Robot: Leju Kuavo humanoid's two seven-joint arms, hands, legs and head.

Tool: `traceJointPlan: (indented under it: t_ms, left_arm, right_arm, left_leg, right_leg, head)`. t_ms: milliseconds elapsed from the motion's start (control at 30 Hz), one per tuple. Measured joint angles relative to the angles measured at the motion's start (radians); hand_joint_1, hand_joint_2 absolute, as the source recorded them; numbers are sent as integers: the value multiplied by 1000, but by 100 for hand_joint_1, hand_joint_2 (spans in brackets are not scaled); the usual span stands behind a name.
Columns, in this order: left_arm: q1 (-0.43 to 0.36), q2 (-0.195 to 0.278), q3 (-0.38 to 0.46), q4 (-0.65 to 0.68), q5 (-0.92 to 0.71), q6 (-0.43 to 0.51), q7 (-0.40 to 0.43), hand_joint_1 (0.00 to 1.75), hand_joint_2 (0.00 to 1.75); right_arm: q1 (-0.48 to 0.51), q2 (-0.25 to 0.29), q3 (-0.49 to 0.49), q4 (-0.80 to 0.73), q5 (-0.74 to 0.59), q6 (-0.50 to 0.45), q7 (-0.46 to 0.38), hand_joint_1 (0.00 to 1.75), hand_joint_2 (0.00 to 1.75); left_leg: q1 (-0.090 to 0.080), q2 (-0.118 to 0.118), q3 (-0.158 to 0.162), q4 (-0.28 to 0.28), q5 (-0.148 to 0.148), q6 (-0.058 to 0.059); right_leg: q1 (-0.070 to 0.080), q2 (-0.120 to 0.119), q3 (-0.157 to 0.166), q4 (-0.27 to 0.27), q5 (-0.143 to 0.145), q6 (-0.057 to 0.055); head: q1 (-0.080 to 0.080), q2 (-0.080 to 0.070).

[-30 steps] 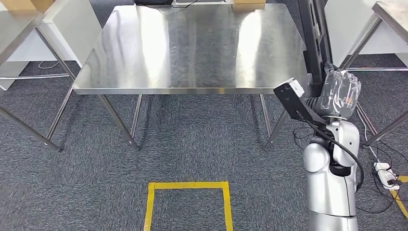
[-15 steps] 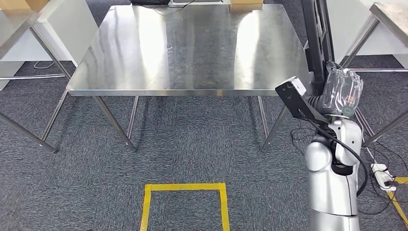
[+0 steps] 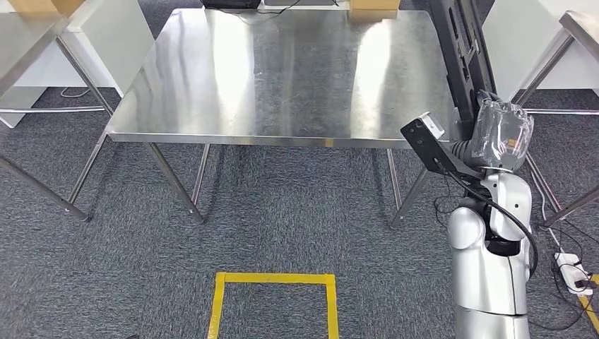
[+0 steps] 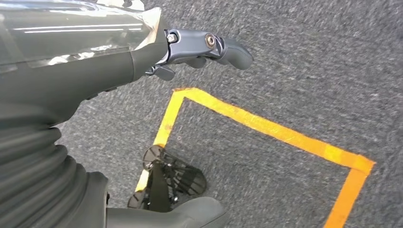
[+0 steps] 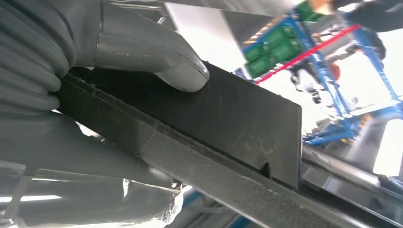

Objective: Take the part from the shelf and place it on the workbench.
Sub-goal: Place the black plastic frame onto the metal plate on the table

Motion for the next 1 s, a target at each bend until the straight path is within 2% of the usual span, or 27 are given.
traceJointPlan:
  t_ms: [67,100,133,200,233,267,300,333,367,433,500,567,600,633,700,733,767,800,833,867,900,933,1000]
  left_arm:
    - [0,0,0,0,-5,-4,2,0,175]
    - [0,1,0,0,-8,-6,2,0,175]
    - [-1,1,0,0,-11,-8,3,0,175]
    - [-1,1,-1,0,-16,-10,7,0,175]
    - [-1,1,-1,0,-18,-12,9,0,175]
    - [-1,2,-1,0,-20,-13,11,0,175]
    - [-1,3,-1,0,-22,-15,12,0,175]
    - [-1,4,-1,0,-24,-18,13,0,175]
    - [-1,6,-1,0,-26,-19,13,0,175]
    - [-2,9,-1,0,-28,-20,13,0,175]
    - [-2,10,-1,0,-28,-20,14,0,175]
    - [-2,9,-1,0,-28,-20,15,0,175]
    - [-2,9,-1,0,-28,-20,16,0,175]
    - [-3,10,-1,0,-28,-20,16,0,175]
    - [-3,10,-1,0,-28,-20,16,0,175]
    - [-3,10,-1,0,-28,-20,16,0,175]
    - [-3,10,-1,0,-27,-20,17,0,175]
    - [-2,10,-1,0,-26,-19,18,0,175]
    - [-2,10,-1,0,-25,-18,18,0,175]
    - [-2,9,-1,0,-23,-17,19,0,175]
    - [-3,9,-1,0,-22,-15,19,0,175]
    - [-3,9,0,0,-20,-13,20,0,175]
    - [-4,8,0,0,-17,-9,21,0,175]
  right_arm:
    - [-20,-1,-1,23,32,22,21,175,175]
    - [-35,-1,-2,41,51,33,32,175,175]
    - [-52,-3,-3,63,74,45,45,175,175]
    - [-89,-7,-5,131,130,67,73,175,175]
    - [-107,-10,-5,171,160,76,87,175,175]
    - [-126,-14,-5,213,189,83,100,175,175]
    - [-143,-18,-5,254,214,87,113,175,175]
    - [-161,-21,-5,293,231,88,123,175,175]
    - [-181,-23,-4,329,242,88,132,175,175]
    - [-220,-26,-1,396,250,87,143,175,175]
    - [-250,-28,3,449,252,85,147,175,175]
    - [-267,-29,7,485,253,84,149,175,175]
    - [-273,-29,9,497,253,83,150,175,175]
    - [-278,-31,11,507,253,81,150,175,175]
    - [-285,-34,13,529,253,79,150,175,175]
    - [-287,-35,13,539,253,79,151,175,175]
    - [-287,-36,14,548,253,79,151,175,175]
    - [-287,-36,15,556,254,79,152,175,175]
    - [-289,-36,17,564,255,79,154,175,175]
    - [-294,-35,20,571,256,80,157,175,175]
    - [-302,-33,24,578,256,80,160,175,175]
    - [-312,-31,29,586,257,81,164,175,175]
    - [-331,-24,44,606,257,85,174,175,175]
  left_leg:
    - [3,2,-4,9,-9,-8]
    - [4,4,-15,35,-24,-14]
    - [6,7,-38,80,-48,-19]
    - [9,12,-111,216,-102,-27]
    - [10,13,-146,270,-115,-29]
    - [11,13,-166,292,-109,-29]
    - [11,13,-168,279,-86,-27]
    - [11,14,-148,224,-46,-23]
    - [11,15,-117,149,-5,-18]
    - [7,15,-62,35,39,-9]
    - [0,14,-49,10,35,-2]
    - [2,13,-41,0,38,10]
    - [4,12,-36,-6,40,17]
    - [6,12,-29,-11,41,23]
    - [4,10,-24,-13,38,32]
    - [3,9,-22,-12,35,34]
    - [2,6,-19,-12,32,35]
    - [1,4,-16,-11,29,35]
    - [1,2,-10,-11,24,33]
    - [1,1,-5,-11,19,30]
    - [-1,-1,-1,-9,13,26]
    - [-4,-1,1,-7,8,22]
    - [-7,-1,-1,-3,1,13]
  right_leg:
    - [-4,1,1,0,0,-14]
    - [-6,2,3,-1,-1,-20]
    - [-9,2,5,-2,-2,-25]
    - [-7,2,8,-2,-5,-32]
    - [-6,2,9,-2,-7,-34]
    - [-6,2,11,-2,-8,-35]
    - [-5,2,13,-1,-9,-36]
    - [-5,3,17,-1,-11,-36]
    - [-6,3,20,-2,-14,-34]
    - [-1,3,25,-2,-19,-27]
    - [1,4,28,-5,-23,-17]
    - [0,3,28,-4,-29,-7]
    - [0,3,20,14,-38,-5]
    - [1,2,1,54,-55,-7]
    - [1,2,-71,188,-101,-13]
    - [1,2,-109,250,-117,-12]
    - [1,2,-134,282,-118,-9]
    - [1,2,-139,273,-102,-3]
    - [1,2,-122,223,-72,5]
    - [1,2,-93,148,-35,11]
    - [2,2,-62,77,-3,13]
    - [4,2,-38,23,20,11]
    - [9,2,-22,-12,32,-1]
  head:
    - [-2,0]
    - [-5,0]
    - [-7,0]
    - [-12,0]
    - [-12,0]
    - [-13,0]
    - [-13,0]
    - [-13,0]
    - [-13,0]
    - [-12,0]
    - [-11,0]
    - [-11,0]
    - [-10,0]
    - [-8,0]
    - [-5,0]
    - [-4,0]
    - [-4,0]
    - [-3,0]
    - [-2,0]
    - [-1,0]
    - [-1,0]
    - [-1,0]
    - [-1,0]
